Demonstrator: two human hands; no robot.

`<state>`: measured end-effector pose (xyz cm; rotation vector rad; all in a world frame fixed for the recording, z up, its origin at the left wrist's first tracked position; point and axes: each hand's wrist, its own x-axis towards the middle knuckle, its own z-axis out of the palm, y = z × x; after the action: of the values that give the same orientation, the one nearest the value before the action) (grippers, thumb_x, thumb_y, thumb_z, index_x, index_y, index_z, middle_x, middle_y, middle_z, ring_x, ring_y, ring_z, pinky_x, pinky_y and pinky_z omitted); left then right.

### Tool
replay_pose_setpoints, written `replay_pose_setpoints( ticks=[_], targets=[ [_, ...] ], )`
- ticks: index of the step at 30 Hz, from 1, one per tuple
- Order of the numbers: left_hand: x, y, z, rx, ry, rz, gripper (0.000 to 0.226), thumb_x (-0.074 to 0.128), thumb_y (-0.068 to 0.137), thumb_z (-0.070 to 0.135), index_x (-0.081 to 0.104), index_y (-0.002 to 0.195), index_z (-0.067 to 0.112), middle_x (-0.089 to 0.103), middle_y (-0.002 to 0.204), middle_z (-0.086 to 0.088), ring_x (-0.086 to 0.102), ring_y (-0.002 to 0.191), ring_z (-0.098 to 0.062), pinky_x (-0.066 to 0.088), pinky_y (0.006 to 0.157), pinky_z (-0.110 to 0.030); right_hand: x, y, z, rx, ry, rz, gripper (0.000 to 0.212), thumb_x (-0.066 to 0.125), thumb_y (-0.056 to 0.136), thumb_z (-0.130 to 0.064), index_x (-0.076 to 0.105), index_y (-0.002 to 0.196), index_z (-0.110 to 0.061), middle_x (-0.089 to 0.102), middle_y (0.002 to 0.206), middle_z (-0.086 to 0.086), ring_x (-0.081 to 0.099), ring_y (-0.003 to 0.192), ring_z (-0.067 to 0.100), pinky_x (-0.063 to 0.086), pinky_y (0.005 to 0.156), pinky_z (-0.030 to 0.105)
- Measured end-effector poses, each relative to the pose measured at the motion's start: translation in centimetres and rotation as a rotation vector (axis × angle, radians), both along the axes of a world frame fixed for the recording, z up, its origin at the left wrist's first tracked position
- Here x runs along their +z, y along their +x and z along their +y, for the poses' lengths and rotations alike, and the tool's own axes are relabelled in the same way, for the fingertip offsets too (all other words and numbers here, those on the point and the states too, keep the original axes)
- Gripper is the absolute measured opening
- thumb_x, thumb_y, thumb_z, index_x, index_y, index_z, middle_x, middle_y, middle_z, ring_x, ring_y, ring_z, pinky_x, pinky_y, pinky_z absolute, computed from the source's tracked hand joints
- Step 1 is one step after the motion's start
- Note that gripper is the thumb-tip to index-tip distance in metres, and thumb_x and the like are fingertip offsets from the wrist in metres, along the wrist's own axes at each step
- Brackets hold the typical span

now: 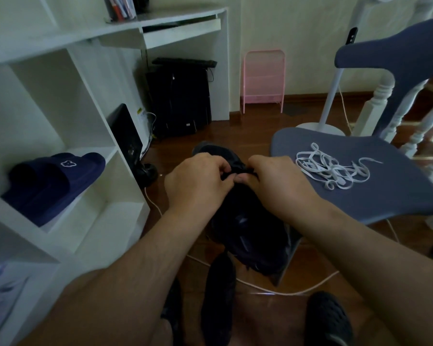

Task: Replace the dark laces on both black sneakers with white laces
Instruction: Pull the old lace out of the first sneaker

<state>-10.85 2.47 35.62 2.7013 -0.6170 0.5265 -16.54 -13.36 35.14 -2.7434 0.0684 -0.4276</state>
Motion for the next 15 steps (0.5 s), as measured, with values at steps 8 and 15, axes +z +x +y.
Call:
replay_pose_setpoints(
  ticks=[8,15],
  targets=[
    [0.5,0.3,-0.2,0.081,0.079,-0.024,0.027,0.061,0.094,0.068,0.074,0.102,0.045,0.068,0.094,0.017,0.053,0.077,-0.007,0.031,0.051,-0.025,0.1,-0.3,0.7,-0.022,0.049,-0.004,0.025,0.056,0.103,-0.042,0.069,0.104,-0.021,0.071,0.093,0.004,0.065,0.088,0.03,0.053,0.074,0.041],
    [-0.8,0.6,-0.4,-0.191,0.004,-0.027,0.017,0.061,0.093,0.053,0.069,0.085,0.04,0.06,0.088,0.015,0.058,0.087,-0.01,0.045,0.06,-0.031,-0.3,-0.4,-0.3,-0.108,0.116,0.061,0.019,0.053,0.099,-0.043,0.062,0.087,-0.032,0.067,0.087,-0.001,0.064,0.084,0.029,0.056,0.07,0.043]
  ],
)
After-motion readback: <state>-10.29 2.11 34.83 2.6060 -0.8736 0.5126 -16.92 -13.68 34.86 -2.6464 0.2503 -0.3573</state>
